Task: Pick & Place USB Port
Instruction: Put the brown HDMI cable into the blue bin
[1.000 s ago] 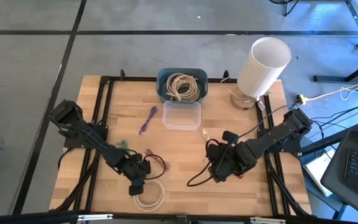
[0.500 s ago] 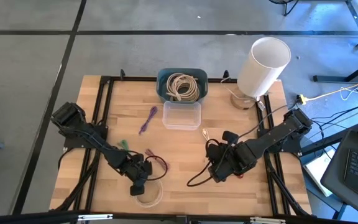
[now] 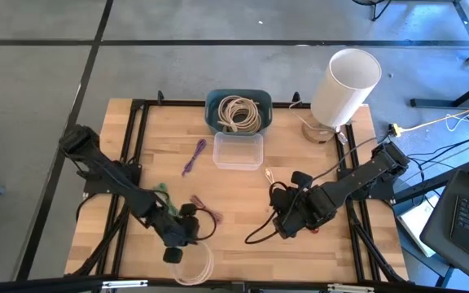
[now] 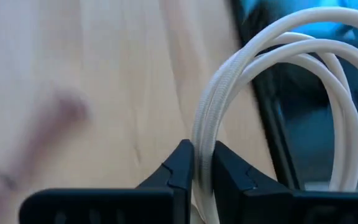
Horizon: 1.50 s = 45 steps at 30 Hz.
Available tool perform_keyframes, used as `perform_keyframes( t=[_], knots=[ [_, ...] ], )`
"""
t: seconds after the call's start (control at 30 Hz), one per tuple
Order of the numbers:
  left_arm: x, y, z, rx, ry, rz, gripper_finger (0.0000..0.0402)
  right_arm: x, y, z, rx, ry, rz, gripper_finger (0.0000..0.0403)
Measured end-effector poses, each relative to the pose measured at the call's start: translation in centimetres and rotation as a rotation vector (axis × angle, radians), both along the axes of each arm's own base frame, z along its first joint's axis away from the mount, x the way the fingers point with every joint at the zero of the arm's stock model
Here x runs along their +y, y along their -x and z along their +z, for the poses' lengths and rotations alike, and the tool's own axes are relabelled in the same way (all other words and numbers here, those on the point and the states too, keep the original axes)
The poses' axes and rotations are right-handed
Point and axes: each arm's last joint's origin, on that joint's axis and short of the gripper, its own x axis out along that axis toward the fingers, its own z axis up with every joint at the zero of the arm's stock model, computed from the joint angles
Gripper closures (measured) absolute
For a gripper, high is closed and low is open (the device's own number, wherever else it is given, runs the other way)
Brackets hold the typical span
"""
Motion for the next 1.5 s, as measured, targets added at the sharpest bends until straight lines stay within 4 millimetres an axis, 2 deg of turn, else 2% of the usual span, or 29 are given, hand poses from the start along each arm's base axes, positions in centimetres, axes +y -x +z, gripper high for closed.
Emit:
perform_keyframes(
  t=[0.1,0.2,0.3,0.43,0.53,0.63,0.73,0.87,1.03,1.3,1.5],
  knots=[
    [1.3,-0.9,2.6,-0.189,-0.147,-0.023,0.0373,0.0,0.0,0.0,-0.004,0.006,0.000,0.0302],
    [4.3,-2.3,3.9,-0.270,-0.308,0.046,0.0373,-0.1,-0.1,0.0,-0.024,0.037,-0.002,0.0302],
    [8.9,-4.3,5.0,-0.283,-0.392,0.157,0.0373,-0.1,-0.1,0.1,-0.027,0.045,0.002,0.0302],
    [16.5,-6.0,6.1,-0.210,-0.438,0.289,0.0373,-0.1,-0.1,0.1,-0.023,0.048,0.014,0.0302],
    [22.0,-6.0,7.9,-0.171,-0.444,0.390,0.0373,-0.1,0.0,0.1,-0.023,0.048,0.016,0.0302],
    [26.5,-5.5,10.3,-0.188,-0.428,0.456,0.0373,0.0,0.0,0.1,-0.031,0.062,0.024,0.0302],
    [30.0,-4.9,13.0,-0.234,-0.415,0.506,0.0373,0.0,-0.1,0.1,-0.050,0.105,0.042,0.0302],
    [33.7,-4.8,14.6,-0.206,-0.398,0.529,0.0373,-0.5,-0.3,0.2,-0.049,0.150,0.074,0.0302],
    [37.7,-5.7,14.3,-0.088,-0.439,0.519,0.0373,-1.5,-0.7,0.2,-0.037,0.177,0.048,0.0302],
    [43.9,-8.0,10.3,0.043,-0.416,0.505,0.0373,-3.0,-1.1,0.3,-0.003,0.246,0.049,0.0302],
    [47.1,-8.9,7.6,0.066,-0.340,0.509,0.0373,-4.1,-1.2,0.3,0.031,0.261,0.018,0.0302]
  ],
)
